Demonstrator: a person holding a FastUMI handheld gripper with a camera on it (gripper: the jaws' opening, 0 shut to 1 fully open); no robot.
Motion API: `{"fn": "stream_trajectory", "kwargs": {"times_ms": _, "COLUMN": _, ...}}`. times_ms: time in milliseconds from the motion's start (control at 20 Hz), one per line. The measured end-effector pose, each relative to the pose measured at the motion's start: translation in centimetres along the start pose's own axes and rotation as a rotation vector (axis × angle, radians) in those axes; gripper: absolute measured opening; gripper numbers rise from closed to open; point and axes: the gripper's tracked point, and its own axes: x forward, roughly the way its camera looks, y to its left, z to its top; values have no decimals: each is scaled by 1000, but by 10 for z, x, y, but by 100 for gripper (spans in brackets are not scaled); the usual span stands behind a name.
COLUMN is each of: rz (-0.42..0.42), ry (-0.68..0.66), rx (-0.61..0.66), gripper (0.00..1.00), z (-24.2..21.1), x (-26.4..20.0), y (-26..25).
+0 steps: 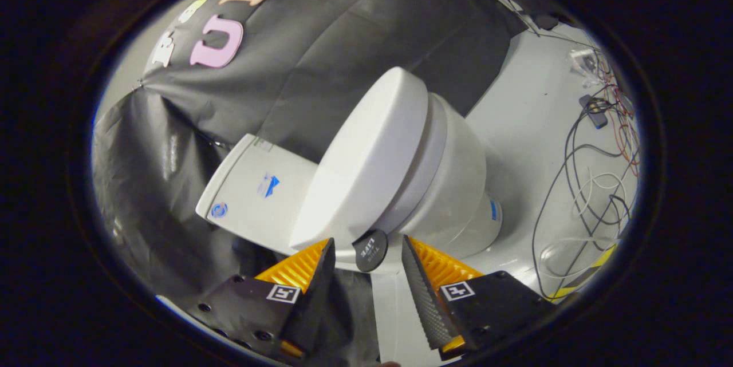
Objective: Open the toilet lid.
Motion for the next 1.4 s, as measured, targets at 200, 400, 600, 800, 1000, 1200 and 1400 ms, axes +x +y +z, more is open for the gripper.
{"fn": "stream_trajectory", "kwargs": {"times_ms": 200, "rz": -5, "ry": 50, "rx": 46, "gripper": 74, "z": -8, "x": 8, "y": -2}}
{"fn": "stream_trajectory", "kwargs": {"times_ms": 400, "rz": 47, "ry": 57, "rx": 78, "gripper": 50, "z": -11, "x": 11, "y": 8}}
{"fn": "stream_trajectory", "kwargs": {"times_ms": 600, "rz": 61, "ry": 56, "rx": 51, "gripper": 25, "z": -5, "x": 24, "y": 13}}
{"fn": "stream_trajectory", "kwargs": {"times_ms": 800, "rz": 51, "ry": 46, "rx": 59, "gripper": 8, "z": -7, "x": 8, "y": 14}}
{"fn": "stream_trajectory", "kwargs": {"times_ms": 1000, "rz": 12, "ry": 25, "rx": 29, "gripper": 8, "z": -3, "x": 8, "y": 15}}
{"fn": "stream_trajectory", "kwargs": {"times_ms": 1200, "rz": -72, "ry": -12, "rx": -18, "gripper": 8, "z": 3, "x": 7, "y": 10}}
{"fn": "stream_trajectory", "kwargs": {"times_ms": 1400, "rz": -135, "ry": -45, "rx": -19, "gripper": 8, "z": 8, "x": 10, "y": 11}}
